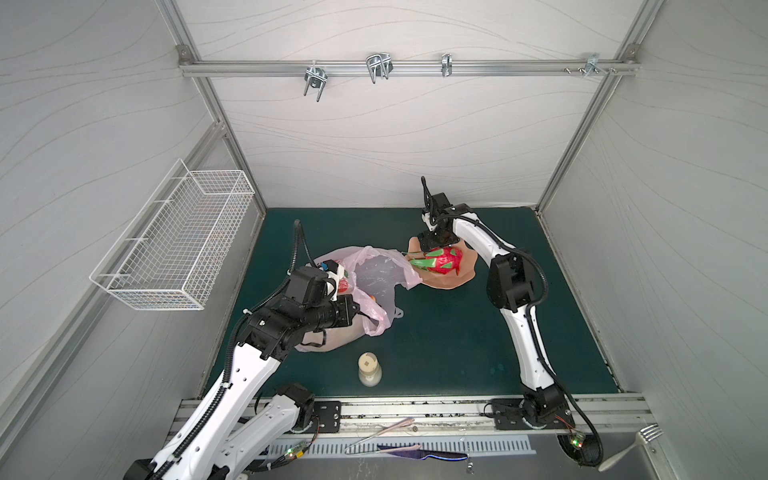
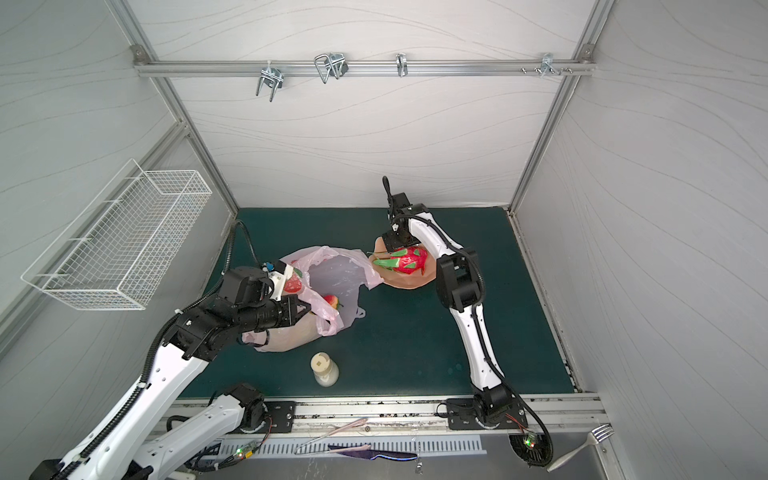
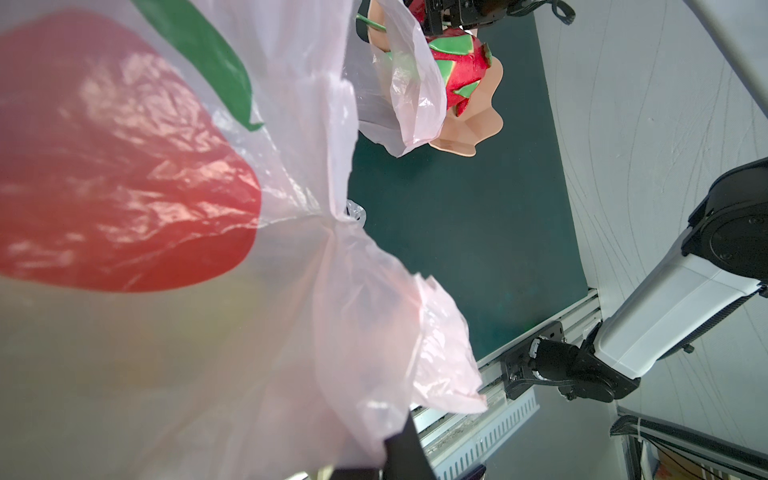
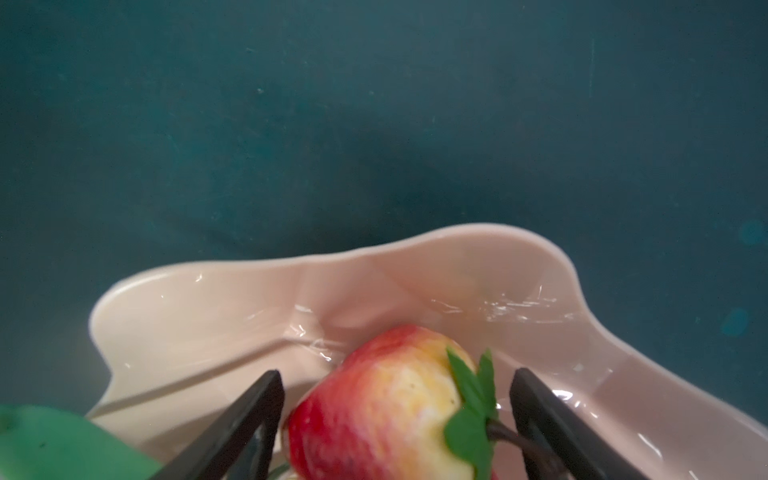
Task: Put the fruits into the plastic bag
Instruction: 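Lower the right gripper onto the red-yellow peach in the bowl and grasp it, then lift the peach and carry it into the bag's opening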
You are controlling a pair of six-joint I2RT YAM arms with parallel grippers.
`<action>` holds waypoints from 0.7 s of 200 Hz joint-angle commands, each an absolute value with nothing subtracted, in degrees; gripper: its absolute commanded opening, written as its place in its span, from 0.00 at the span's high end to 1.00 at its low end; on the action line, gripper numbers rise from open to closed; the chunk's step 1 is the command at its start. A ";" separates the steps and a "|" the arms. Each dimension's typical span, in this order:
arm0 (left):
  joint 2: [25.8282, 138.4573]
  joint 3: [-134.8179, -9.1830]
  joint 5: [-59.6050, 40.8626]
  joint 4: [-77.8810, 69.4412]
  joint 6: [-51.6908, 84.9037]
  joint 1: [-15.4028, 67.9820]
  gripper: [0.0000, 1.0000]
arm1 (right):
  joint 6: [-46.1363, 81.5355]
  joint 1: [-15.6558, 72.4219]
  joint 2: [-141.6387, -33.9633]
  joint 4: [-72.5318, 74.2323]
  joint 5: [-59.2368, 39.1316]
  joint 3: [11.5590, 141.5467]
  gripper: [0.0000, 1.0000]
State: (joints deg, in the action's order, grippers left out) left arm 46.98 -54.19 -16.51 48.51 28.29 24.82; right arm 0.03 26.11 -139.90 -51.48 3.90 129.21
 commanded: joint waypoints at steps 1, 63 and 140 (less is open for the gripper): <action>46.70 -55.37 -16.27 46.76 28.31 24.81 1.00 | -1.20 25.73 -140.59 -51.15 3.34 129.73 0.22; 45.50 -55.46 -15.90 47.29 28.39 24.86 1.00 | -0.67 25.75 -135.27 -47.32 4.11 125.08 0.33; 43.76 -54.93 -15.38 47.64 28.56 24.86 1.00 | 1.99 24.89 -125.45 -43.49 2.75 121.53 0.44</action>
State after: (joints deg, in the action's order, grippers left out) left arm 44.42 -54.22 -16.05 48.58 28.32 24.82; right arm 1.08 25.52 -131.17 -44.84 3.77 121.19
